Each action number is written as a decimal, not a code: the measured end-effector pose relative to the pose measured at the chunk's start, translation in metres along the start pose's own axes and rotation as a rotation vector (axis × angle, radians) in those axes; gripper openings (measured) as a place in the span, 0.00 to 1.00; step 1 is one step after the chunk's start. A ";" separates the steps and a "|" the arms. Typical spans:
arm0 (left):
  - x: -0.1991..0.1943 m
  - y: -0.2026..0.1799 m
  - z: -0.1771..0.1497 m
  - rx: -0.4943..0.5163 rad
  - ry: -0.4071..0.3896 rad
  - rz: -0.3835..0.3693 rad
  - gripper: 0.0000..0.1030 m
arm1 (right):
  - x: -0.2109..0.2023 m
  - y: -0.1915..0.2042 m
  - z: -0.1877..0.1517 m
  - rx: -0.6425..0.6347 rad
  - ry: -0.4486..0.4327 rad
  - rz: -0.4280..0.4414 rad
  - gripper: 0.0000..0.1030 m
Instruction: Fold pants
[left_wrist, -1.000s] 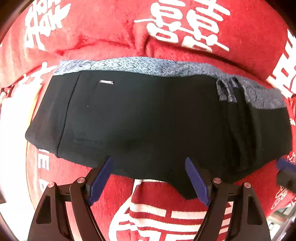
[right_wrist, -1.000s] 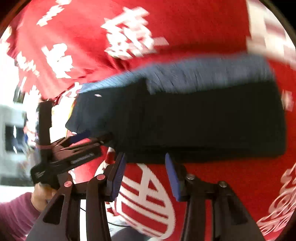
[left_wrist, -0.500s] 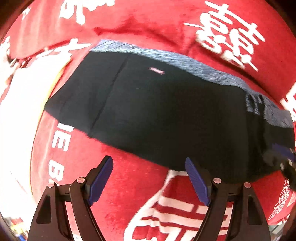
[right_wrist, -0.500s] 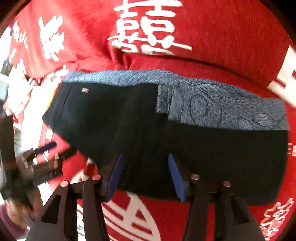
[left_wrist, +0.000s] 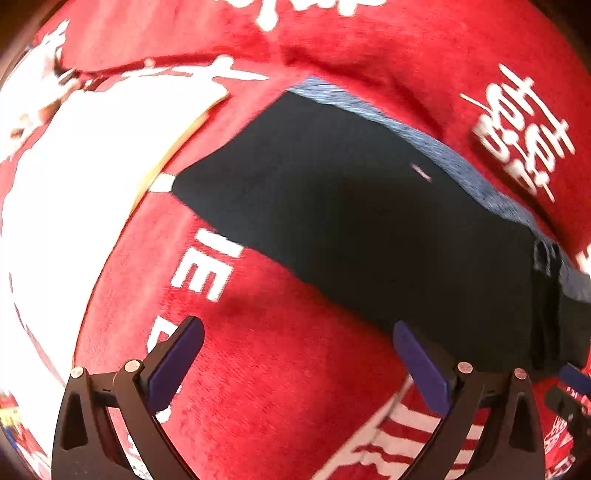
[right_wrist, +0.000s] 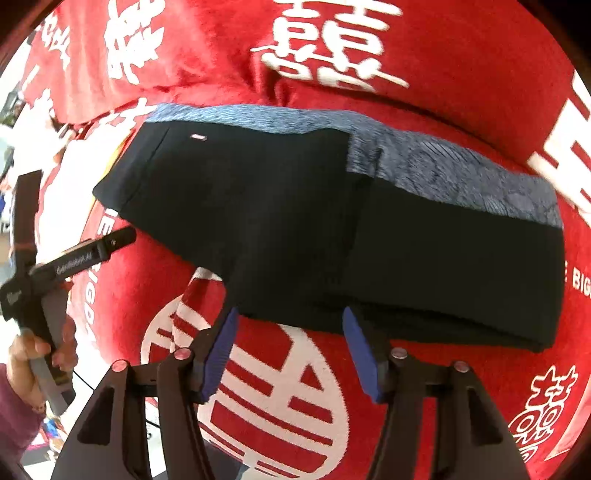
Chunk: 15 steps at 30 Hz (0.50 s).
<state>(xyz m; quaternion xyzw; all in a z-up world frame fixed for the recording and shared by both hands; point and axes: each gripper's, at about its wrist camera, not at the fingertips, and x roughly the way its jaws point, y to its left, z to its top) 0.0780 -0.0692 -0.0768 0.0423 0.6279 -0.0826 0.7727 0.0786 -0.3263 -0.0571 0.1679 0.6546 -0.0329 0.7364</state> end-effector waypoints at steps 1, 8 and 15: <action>0.003 0.004 0.001 -0.005 -0.006 0.000 1.00 | 0.000 0.005 0.000 -0.017 -0.001 -0.009 0.64; 0.023 0.012 -0.003 0.008 -0.026 0.012 1.00 | 0.010 0.030 0.008 -0.096 0.019 -0.036 0.65; 0.029 -0.011 -0.006 0.070 -0.018 0.138 1.00 | 0.012 0.052 0.010 -0.163 0.047 -0.062 0.65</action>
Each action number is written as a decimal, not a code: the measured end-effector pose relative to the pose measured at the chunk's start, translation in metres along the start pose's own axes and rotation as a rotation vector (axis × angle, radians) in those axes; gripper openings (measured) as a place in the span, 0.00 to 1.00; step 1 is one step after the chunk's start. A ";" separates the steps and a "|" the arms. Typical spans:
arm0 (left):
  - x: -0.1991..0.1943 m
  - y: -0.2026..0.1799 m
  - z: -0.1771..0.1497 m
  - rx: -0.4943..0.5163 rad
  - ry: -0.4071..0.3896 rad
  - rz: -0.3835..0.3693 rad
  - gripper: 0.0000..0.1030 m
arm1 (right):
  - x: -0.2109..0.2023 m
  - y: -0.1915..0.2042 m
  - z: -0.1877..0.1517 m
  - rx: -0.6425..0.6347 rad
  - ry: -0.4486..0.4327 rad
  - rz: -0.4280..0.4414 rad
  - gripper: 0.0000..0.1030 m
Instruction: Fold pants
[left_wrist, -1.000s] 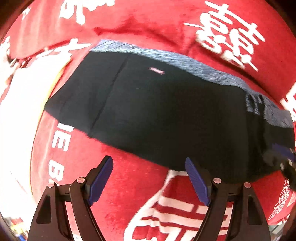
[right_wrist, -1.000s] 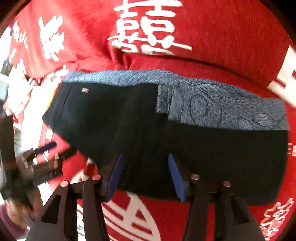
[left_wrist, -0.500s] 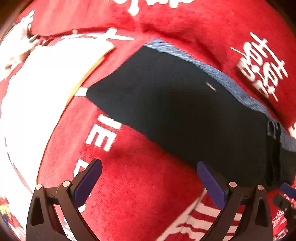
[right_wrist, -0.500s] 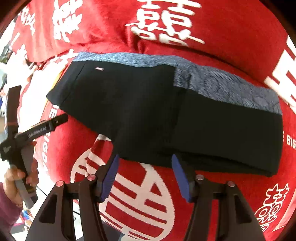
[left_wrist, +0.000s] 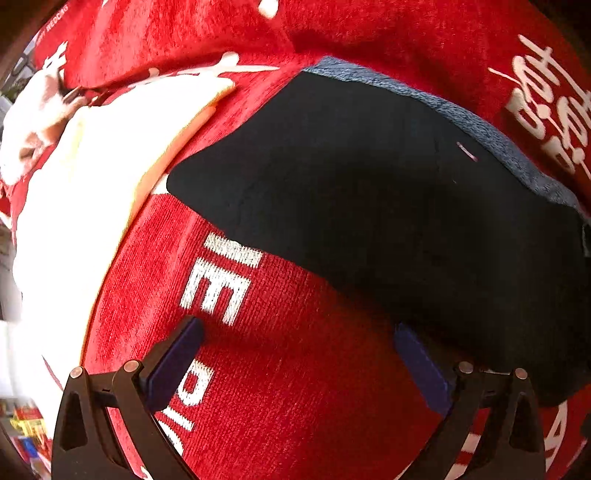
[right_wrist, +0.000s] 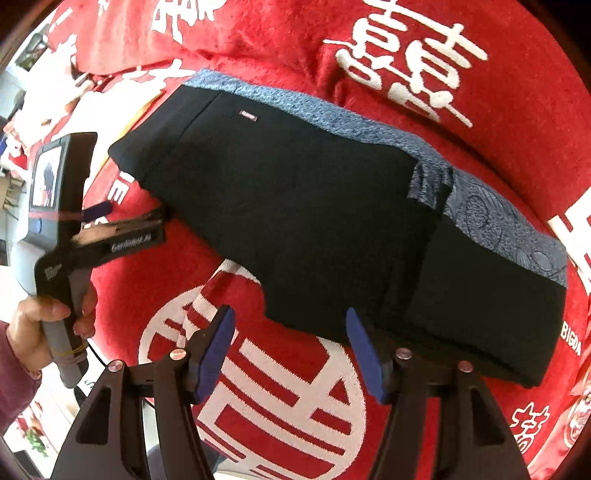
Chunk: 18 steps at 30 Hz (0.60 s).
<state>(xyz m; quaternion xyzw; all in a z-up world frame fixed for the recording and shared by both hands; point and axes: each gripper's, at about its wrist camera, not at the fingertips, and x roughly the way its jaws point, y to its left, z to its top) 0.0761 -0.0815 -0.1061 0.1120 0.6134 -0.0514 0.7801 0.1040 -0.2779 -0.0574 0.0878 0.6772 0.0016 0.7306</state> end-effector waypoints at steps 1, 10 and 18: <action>-0.001 0.000 0.001 -0.002 0.007 -0.003 1.00 | -0.001 0.001 0.000 -0.002 0.002 -0.004 0.65; -0.032 0.042 0.017 -0.094 -0.008 -0.119 1.00 | -0.003 0.007 0.003 0.042 0.003 0.018 0.65; -0.029 0.069 0.044 -0.234 -0.011 -0.410 1.00 | 0.000 0.015 0.017 0.034 -0.005 0.153 0.76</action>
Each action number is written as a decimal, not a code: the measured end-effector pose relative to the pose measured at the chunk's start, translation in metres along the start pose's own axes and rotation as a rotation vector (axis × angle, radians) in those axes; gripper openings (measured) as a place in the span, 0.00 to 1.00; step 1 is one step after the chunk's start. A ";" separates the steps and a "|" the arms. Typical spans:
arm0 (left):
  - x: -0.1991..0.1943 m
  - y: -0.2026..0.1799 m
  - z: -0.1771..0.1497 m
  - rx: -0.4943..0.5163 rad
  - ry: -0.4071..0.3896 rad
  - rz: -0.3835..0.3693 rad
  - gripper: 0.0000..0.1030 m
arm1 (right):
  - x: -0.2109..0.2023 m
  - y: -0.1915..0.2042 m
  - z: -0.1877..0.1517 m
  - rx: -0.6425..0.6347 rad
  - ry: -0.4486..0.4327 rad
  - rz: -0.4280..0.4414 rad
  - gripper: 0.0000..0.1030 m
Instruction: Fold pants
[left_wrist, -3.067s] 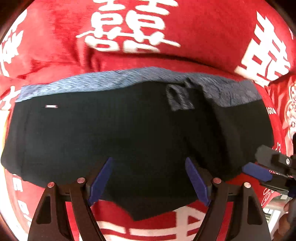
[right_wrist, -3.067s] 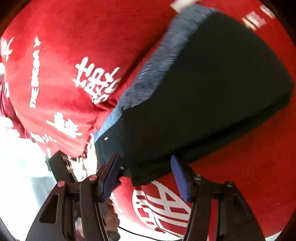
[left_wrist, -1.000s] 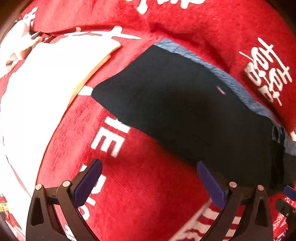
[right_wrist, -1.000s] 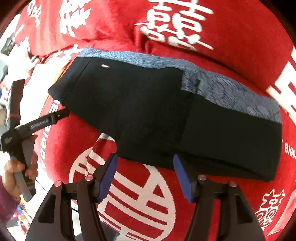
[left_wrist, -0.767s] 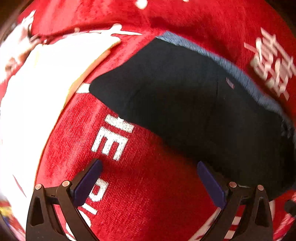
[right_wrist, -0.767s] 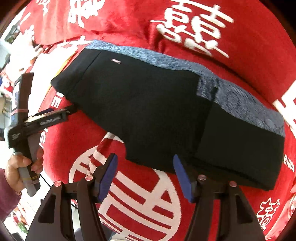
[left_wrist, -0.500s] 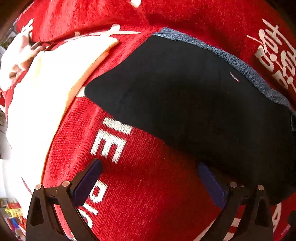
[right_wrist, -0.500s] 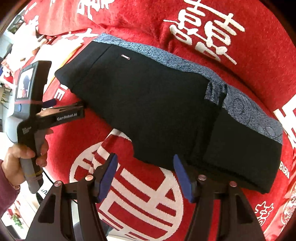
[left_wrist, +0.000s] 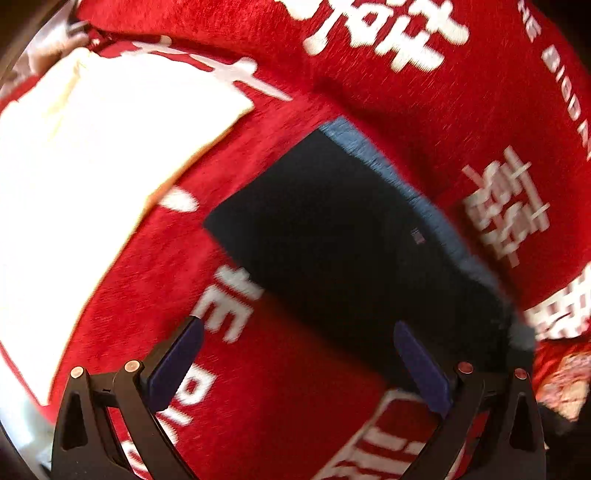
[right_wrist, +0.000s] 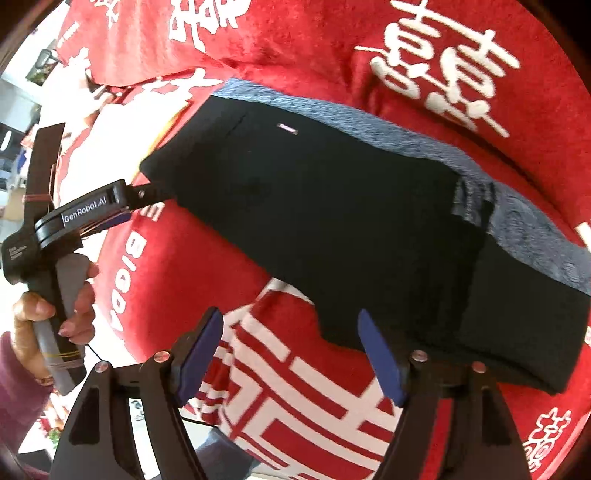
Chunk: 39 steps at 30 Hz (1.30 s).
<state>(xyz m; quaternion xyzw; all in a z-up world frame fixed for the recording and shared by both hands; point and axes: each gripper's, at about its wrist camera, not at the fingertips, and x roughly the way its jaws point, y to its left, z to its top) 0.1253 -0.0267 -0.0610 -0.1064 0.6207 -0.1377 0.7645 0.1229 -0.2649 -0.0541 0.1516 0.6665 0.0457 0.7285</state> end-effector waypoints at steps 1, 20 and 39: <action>0.001 0.001 0.002 -0.012 -0.004 -0.043 1.00 | 0.001 -0.001 0.002 0.006 -0.002 0.019 0.76; 0.041 0.004 0.015 -0.158 0.006 -0.329 1.00 | 0.013 -0.037 0.015 0.109 -0.028 0.047 0.76; 0.029 -0.106 -0.012 0.499 -0.256 0.218 0.32 | 0.008 0.026 0.193 -0.033 0.179 0.255 0.81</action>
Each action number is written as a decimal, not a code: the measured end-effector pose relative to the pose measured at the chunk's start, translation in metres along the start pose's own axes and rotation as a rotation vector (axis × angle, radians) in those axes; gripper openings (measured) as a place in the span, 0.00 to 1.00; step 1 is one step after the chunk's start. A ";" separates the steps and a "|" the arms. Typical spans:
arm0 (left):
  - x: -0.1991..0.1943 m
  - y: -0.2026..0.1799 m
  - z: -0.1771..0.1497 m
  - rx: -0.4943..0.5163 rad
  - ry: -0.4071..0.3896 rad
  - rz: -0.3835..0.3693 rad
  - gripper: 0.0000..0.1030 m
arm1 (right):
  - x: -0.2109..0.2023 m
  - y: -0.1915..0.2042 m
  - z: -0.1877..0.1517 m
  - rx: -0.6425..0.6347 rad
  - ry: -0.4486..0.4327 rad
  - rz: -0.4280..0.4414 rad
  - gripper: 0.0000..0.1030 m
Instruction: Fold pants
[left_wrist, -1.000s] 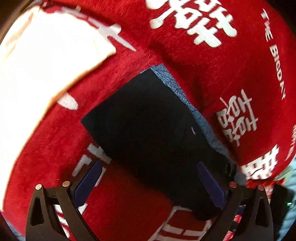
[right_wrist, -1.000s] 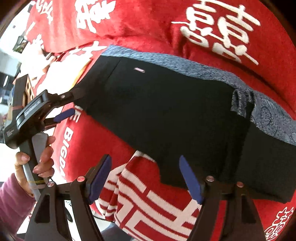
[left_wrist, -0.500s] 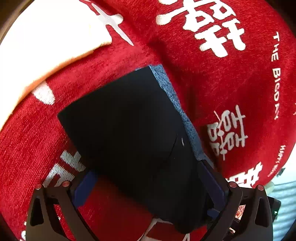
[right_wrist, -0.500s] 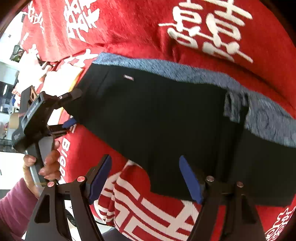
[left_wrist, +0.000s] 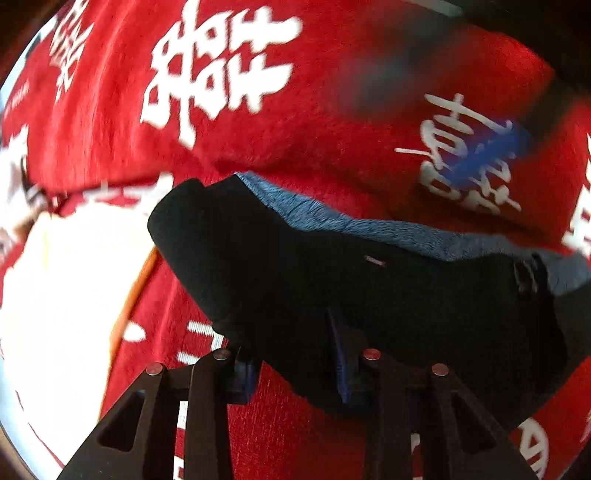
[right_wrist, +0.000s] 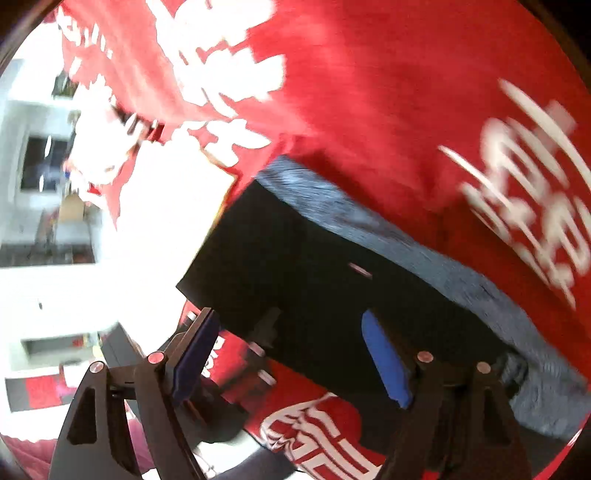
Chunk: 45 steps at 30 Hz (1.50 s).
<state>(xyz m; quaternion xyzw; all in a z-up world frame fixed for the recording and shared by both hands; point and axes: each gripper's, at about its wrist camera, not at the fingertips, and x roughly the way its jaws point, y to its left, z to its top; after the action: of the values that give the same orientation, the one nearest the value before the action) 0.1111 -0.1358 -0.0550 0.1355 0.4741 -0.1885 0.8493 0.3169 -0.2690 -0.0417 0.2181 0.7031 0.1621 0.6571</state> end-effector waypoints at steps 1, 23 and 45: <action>-0.001 -0.003 0.001 0.014 -0.005 0.005 0.32 | 0.007 0.016 0.013 -0.048 0.039 -0.007 0.81; -0.088 -0.078 0.020 0.199 -0.111 -0.096 0.32 | -0.033 -0.005 -0.037 -0.076 0.005 0.137 0.18; -0.061 -0.372 -0.054 0.626 0.060 -0.273 0.36 | -0.114 -0.339 -0.322 0.507 -0.424 0.385 0.18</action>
<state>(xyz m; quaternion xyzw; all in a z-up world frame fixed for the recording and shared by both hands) -0.1254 -0.4336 -0.0491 0.3302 0.4319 -0.4326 0.7192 -0.0308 -0.5983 -0.0922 0.5306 0.5155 0.0550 0.6706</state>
